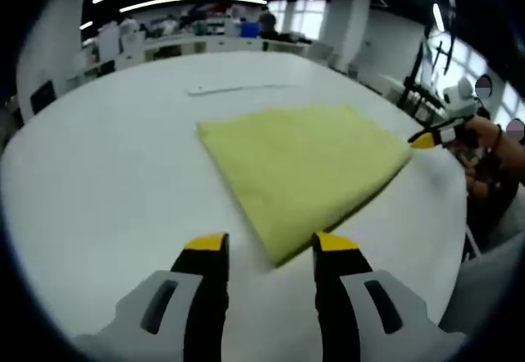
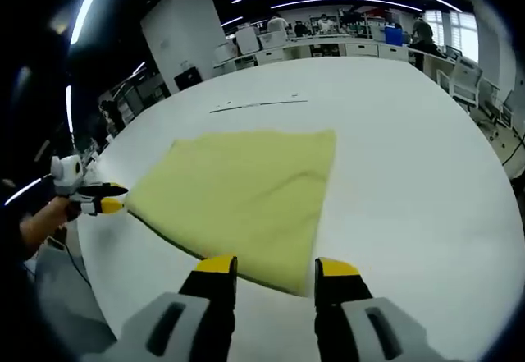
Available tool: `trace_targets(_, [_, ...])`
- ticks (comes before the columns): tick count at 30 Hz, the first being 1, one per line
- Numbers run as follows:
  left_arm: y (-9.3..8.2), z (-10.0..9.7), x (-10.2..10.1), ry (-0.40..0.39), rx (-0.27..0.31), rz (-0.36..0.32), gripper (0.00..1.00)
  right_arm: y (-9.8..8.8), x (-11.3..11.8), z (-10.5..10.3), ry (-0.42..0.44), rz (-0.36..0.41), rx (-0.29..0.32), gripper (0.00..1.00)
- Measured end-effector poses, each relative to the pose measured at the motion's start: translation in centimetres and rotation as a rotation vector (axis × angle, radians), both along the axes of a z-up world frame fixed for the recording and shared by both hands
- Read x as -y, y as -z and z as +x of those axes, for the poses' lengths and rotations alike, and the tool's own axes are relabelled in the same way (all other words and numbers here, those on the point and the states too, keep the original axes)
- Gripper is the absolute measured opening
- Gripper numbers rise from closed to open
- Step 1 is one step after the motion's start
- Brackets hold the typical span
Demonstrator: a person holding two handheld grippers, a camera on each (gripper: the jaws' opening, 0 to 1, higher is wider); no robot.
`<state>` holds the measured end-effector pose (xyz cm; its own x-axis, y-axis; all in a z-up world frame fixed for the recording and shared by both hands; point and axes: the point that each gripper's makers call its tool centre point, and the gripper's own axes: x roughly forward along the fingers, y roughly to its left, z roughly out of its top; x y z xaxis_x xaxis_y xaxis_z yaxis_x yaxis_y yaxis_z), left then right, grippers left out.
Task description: Fold the garment on the visible template until the final outline fits inside the template.
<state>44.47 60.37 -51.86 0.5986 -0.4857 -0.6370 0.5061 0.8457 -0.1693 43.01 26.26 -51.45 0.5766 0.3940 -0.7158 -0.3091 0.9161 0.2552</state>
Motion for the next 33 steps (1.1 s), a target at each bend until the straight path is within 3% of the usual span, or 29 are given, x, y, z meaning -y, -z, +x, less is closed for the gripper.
trace_targets(13, [0.5, -0.6, 0.0, 0.007, -0.024, -0.006, 0.13, 1.1, 0.7, -0.9, -0.024, -0.019, -0.020, 0.17])
trace_targets(17, [0.6, -0.4, -0.1, 0.006, -0.030, -0.023, 0.03, 1.2, 1.1, -0.8, -0.021, -0.031, -0.017, 0.10])
trace_targets(26, [1.0, -0.4, 0.0, 0.015, -0.045, -0.010, 0.00, 1.4, 1.7, -0.6, -0.013, -0.035, -0.014, 0.00])
trace_targets(33, [0.9, -0.4, -0.2, 0.009, -0.050, -0.020, 0.00, 1.3, 1.8, -0.6, -0.009, -0.029, -0.005, 0.00])
